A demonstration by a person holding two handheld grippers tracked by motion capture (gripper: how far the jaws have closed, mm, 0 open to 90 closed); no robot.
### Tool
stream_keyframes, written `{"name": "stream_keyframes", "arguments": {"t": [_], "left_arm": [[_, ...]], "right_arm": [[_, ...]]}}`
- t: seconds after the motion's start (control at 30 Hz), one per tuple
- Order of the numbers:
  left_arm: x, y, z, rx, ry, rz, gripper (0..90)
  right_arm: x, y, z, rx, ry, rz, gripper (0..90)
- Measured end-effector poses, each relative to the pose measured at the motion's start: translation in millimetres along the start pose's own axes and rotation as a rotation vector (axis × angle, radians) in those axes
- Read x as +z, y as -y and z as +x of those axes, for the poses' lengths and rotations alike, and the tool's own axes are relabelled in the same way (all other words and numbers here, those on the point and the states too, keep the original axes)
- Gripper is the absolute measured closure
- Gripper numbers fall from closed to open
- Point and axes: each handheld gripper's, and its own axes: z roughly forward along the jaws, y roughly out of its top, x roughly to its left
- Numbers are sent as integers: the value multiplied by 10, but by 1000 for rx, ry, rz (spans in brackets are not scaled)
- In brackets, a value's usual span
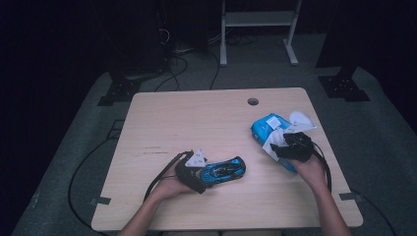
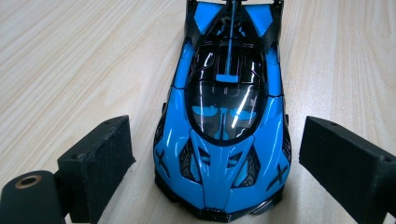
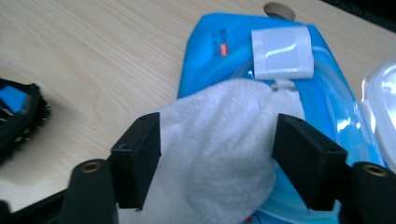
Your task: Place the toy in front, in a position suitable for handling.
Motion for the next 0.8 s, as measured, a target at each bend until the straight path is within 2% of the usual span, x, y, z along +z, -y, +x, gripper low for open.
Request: {"name": "stream_keyframes", "arguments": {"t": [0.07, 0.1, 0.17, 0.2, 0.23, 0.3, 0.33, 0.43, 0.5, 0.57, 0.67, 0.7, 0.77, 0.8], "left_arm": [[24, 4, 9, 0, 2, 6, 92], [24, 4, 9, 0, 2, 6, 94], [52, 8, 3, -5, 17, 16, 95], [52, 8, 3, -5, 17, 16, 98], [67, 19, -2, -3, 23, 28, 100], [75, 39, 0, -6, 21, 33, 100], [75, 39, 0, -6, 21, 33, 100], [67, 71, 33, -22, 9, 34, 101], [59, 77, 41, -21, 13, 27, 142], [59, 81, 42, -22, 18, 25, 152], [58, 83, 48, -24, 24, 25, 153], [57, 86, 53, -25, 26, 24, 153], [54, 91, 59, -26, 26, 23, 151], [53, 93, 52, -31, 25, 21, 151]], "right_arm": [[23, 45, 0, 18, 7, -4, 479], [23, 45, 0, 18, 7, -4, 479], [8, 119, -9, 40, 43, -43, 611], [8, 119, -9, 40, 43, -43, 611], [-17, 141, -59, 63, 44, -62, 710], [-43, 144, -100, 84, 34, -70, 755], [-55, 147, -103, 85, 41, -75, 828], [-111, 132, -96, 68, 46, -92, 847], [-125, 127, -94, 67, 49, -95, 853], [-202, 108, -98, 74, 29, -124, 860], [-283, 86, -84, 66, 29, -144, 863], [-384, 57, -70, 72, 23, -177, 864], [-436, 42, -64, 73, 15, -193, 865], [-535, 4, -29, 73, -12, -216, 865]]}}
